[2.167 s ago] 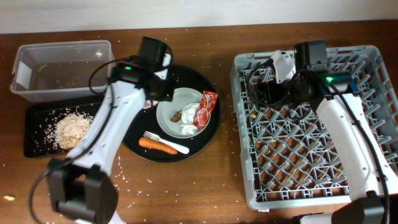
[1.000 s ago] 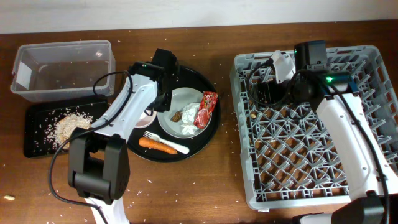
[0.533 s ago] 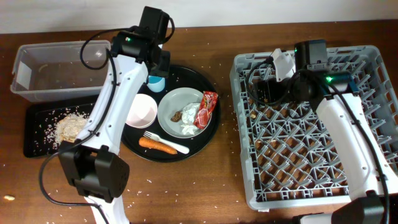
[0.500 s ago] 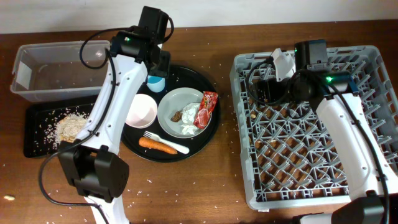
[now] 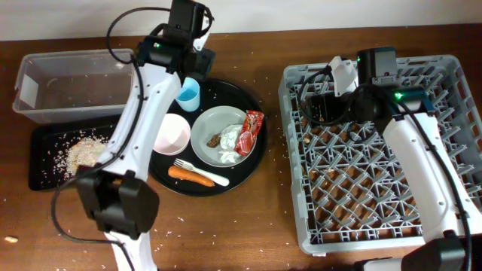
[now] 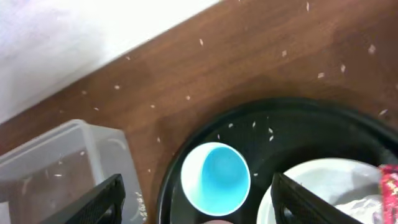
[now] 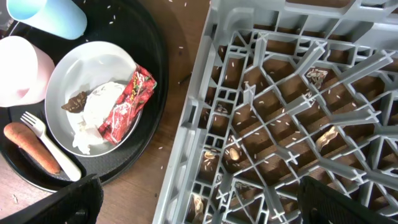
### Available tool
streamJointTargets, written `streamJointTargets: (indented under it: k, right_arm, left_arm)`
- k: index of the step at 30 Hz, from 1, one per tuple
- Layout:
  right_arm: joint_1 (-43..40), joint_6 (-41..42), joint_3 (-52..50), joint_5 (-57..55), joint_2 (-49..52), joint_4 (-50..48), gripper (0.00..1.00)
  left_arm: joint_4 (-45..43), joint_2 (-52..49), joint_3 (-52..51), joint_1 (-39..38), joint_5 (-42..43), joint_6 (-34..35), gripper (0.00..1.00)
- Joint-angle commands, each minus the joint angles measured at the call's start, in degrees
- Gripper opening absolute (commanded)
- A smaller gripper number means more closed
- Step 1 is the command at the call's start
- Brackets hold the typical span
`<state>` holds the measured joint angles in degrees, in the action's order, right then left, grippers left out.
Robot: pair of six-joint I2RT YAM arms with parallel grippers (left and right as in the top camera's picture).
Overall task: Sort waste into correct bins and load items into the dishwasher rack
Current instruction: 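Grasp the blue cup with the left gripper and lift it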
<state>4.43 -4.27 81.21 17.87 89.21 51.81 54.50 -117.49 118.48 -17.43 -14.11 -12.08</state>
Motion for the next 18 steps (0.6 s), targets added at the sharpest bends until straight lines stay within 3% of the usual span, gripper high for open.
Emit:
streamJointTargets:
  k: [1, 9, 12, 14, 18]
  right_arm:
    - [0.0, 0.4, 0.3, -0.5, 0.3, -0.2, 0.99]
    - [0.0, 0.4, 0.3, -0.5, 0.3, -0.2, 0.99]
    - [0.0, 0.4, 0.3, -0.5, 0.3, -0.2, 0.99]
    - [0.0, 0.4, 0.3, -0.5, 0.3, -0.2, 0.99]
    - [0.0, 0.4, 0.3, -0.5, 0.3, -0.2, 0.99]
  left_arm:
    - [-0.3, -5.0, 0.7, 0.3, 1.4, -3.3, 0.75]
    - [-0.9, -9.0, 0.7, 0.3, 2.8, -5.6, 0.72]
    - [1.3, -9.2, 0.7, 0.3, 4.0, -4.9, 0.63]
    - [1.7, -9.2, 0.3, 0.3, 4.0, 0.4, 0.58]
    - [4.3, -9.2, -0.3, 0.3, 4.0, 12.5, 0.36]
